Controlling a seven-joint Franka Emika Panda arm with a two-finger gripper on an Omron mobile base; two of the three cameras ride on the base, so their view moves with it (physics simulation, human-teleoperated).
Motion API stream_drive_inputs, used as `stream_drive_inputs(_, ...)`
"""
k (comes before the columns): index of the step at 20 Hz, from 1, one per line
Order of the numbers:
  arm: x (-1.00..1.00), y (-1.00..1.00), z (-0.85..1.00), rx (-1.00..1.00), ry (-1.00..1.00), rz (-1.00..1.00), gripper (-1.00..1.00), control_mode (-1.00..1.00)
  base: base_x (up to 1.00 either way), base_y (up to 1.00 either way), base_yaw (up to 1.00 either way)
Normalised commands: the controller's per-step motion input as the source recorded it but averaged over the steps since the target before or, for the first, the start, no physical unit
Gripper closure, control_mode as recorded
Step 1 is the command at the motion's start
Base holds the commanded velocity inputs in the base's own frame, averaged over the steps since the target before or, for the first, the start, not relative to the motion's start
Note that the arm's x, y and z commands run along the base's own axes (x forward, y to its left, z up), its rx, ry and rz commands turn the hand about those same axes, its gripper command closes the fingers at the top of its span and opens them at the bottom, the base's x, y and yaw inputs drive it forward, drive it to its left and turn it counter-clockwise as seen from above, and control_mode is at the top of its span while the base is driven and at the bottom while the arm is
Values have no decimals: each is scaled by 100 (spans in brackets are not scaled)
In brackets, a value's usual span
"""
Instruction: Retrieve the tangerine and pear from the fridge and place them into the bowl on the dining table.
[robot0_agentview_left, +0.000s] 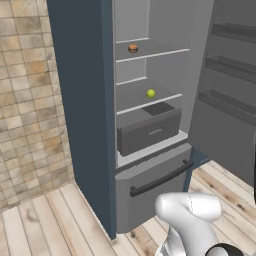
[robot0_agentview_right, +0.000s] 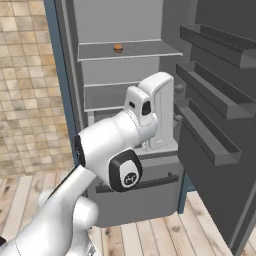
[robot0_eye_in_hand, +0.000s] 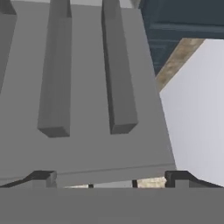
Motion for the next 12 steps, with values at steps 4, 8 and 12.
stream_drive_inputs(4, -26, 89, 19, -5, 10, 0, -100, -100, 0, 0, 0)
stream_drive_inputs(8, -4, 54, 0, 1, 14, 0, -100, -100, 0, 0, 0)
stream_drive_inputs(12, 0, 40, -15, 17, 0, -1, -100, -100, 0, 0, 0)
